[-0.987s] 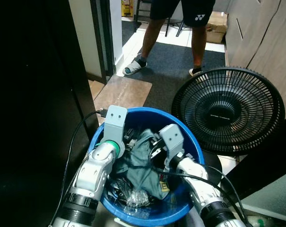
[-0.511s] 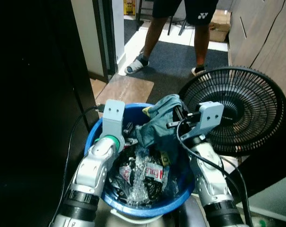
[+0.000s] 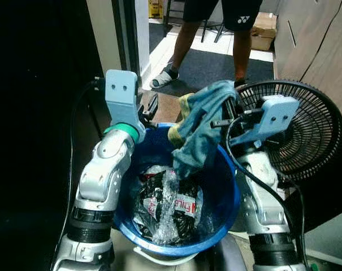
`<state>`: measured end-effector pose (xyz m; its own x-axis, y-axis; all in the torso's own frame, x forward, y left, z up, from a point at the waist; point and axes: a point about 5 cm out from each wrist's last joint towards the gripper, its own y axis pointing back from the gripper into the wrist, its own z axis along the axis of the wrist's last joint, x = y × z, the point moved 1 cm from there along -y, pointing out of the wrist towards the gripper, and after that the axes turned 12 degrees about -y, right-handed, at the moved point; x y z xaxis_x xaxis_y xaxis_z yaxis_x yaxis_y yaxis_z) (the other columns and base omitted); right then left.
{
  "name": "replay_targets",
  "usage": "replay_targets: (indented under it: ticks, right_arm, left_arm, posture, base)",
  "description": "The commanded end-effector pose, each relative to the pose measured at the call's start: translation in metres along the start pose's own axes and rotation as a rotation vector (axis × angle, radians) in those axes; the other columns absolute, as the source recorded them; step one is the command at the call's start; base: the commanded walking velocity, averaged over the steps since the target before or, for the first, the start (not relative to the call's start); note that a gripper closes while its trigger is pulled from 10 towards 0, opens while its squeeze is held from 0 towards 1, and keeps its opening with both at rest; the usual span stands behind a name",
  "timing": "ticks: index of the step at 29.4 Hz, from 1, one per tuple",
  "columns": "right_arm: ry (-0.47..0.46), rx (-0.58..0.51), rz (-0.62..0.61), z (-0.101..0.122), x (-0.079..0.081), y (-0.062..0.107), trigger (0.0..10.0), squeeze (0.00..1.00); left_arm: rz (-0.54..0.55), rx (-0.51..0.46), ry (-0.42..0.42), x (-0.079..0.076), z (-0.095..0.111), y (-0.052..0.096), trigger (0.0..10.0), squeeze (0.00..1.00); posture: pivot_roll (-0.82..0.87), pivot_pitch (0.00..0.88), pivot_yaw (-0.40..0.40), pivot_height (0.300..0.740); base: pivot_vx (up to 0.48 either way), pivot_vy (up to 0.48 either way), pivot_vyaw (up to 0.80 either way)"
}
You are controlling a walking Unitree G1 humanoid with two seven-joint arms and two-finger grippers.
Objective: Clothes washing
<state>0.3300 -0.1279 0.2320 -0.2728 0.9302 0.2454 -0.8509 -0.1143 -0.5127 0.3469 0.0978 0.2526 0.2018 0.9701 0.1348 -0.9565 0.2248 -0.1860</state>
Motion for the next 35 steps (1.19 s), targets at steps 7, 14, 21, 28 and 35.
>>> replay_targets:
  ticks: [7, 14, 21, 28, 35]
  right_arm:
    - [0.009, 0.012, -0.02, 0.0023, -0.0016, 0.0015, 10.0, 0.0]
    - [0.009, 0.028, -0.014, -0.0002, 0.0008, 0.0028, 10.0, 0.0]
    - [0.011, 0.031, -0.009, -0.0004, 0.0013, 0.0022, 10.0, 0.0]
    - [0.012, 0.034, -0.009, -0.0006, 0.0016, 0.0013, 10.0, 0.0]
    - [0.012, 0.037, -0.012, -0.0006, 0.0013, 0.0014, 10.0, 0.0]
  left_arm:
    - [-0.008, -0.009, 0.017, -0.001, 0.0046, 0.0018, 10.0, 0.0]
    - [-0.012, -0.005, 0.026, -0.0024, 0.0045, 0.0016, 10.0, 0.0]
    - [-0.01, 0.0, 0.037, -0.0029, 0.0044, 0.0012, 10.0, 0.0]
    - [-0.009, 0.003, 0.038, -0.0035, 0.0037, 0.001, 10.0, 0.0]
    - [-0.01, 0.009, 0.037, -0.0037, 0.0027, 0.0008, 10.0, 0.0]
  posture:
    - [0.11, 0.052, 0.021, 0.525]
    - [0.11, 0.058, 0.021, 0.55]
    - [0.11, 0.057, 0.019, 0.57]
    - [0.11, 0.056, 0.02, 0.59]
    - [0.11, 0.055, 0.02, 0.62]
  base:
    - [0.0, 0.0, 0.0]
    - [0.0, 0.0, 0.0]
    - [0.0, 0.0, 0.0]
    - [0.0, 0.0, 0.0]
    - [0.0, 0.0, 0.0]
